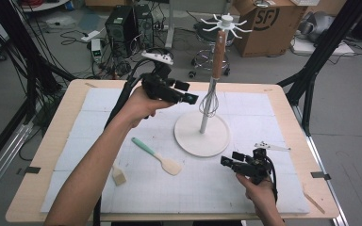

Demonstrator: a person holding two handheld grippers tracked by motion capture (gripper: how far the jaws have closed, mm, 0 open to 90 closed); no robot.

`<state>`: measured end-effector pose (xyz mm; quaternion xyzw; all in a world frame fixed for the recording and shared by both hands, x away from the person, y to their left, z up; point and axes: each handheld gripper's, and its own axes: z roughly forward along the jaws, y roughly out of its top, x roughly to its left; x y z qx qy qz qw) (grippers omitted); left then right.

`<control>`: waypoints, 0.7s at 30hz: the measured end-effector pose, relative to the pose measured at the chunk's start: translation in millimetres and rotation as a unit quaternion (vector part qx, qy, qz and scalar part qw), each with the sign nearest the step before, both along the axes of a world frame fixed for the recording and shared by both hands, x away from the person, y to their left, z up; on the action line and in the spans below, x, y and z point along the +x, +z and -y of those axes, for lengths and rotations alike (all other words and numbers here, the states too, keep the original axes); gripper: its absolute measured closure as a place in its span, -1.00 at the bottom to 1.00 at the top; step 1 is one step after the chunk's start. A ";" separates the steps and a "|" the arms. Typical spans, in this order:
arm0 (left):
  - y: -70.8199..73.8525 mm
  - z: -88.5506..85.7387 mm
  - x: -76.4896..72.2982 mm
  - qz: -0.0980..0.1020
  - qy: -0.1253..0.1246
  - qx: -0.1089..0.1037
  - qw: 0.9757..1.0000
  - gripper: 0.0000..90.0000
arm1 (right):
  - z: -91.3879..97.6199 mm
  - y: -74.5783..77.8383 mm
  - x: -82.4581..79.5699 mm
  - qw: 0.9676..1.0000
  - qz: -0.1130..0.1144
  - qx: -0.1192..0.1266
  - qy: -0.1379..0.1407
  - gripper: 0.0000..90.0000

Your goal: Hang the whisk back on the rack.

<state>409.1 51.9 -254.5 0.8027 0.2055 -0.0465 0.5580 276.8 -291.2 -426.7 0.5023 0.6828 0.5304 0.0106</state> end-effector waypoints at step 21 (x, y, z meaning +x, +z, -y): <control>-75.9 -56.9 -46.2 -0.017 0.044 0.006 0.999 -0.49 | -2.9 5.2 0.8 1.000 0.010 -0.002 -0.006 -0.57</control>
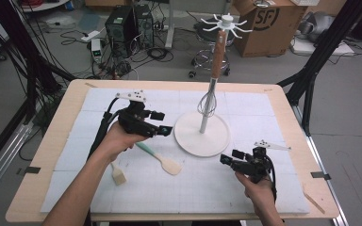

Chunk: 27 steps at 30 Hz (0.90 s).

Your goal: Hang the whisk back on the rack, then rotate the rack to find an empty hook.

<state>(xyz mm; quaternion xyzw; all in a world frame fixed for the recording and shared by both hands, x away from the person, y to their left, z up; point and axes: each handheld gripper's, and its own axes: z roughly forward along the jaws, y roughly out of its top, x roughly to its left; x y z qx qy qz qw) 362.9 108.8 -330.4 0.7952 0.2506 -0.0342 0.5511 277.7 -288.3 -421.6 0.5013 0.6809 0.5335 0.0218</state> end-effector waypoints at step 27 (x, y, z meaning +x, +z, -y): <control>-81.3 -53.0 -90.1 0.010 0.041 0.000 0.999 -0.48 | 2.3 44.6 3.1 0.999 0.040 0.033 0.000 0.14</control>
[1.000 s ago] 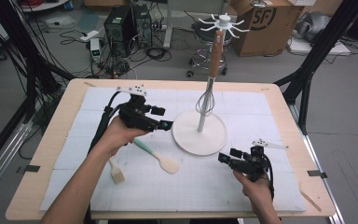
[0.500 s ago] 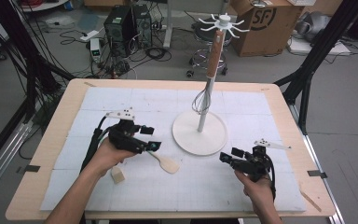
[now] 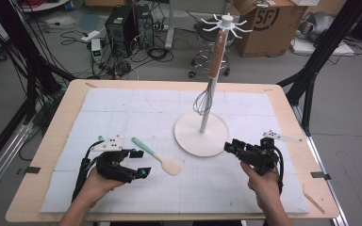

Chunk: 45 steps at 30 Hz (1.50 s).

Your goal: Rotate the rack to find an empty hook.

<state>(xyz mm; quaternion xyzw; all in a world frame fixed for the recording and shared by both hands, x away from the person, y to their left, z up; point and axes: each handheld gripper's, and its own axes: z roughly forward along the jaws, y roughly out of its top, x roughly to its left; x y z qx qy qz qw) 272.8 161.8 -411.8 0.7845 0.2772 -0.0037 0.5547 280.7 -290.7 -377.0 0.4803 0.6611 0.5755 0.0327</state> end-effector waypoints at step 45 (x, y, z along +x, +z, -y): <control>-15.9 -30.7 -9.7 -0.097 0.046 -0.034 0.994 -0.58 | -12.5 236.9 76.1 0.994 0.101 -0.026 -0.014 0.99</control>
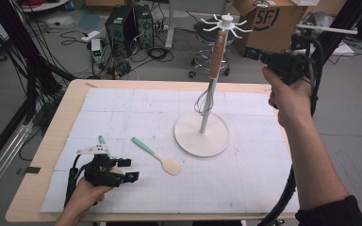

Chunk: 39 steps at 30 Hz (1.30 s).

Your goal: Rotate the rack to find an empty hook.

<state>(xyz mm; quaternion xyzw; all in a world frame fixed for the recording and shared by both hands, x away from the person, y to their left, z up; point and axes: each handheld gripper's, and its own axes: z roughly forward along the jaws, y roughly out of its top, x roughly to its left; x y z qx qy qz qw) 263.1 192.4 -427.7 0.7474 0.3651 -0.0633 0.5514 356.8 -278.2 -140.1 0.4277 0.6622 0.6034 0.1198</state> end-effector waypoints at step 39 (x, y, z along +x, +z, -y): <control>-4.2 7.5 -3.7 -0.004 -0.021 0.001 1.000 -0.56 | -47.1 41.8 5.0 0.996 -0.013 -0.031 0.084 0.99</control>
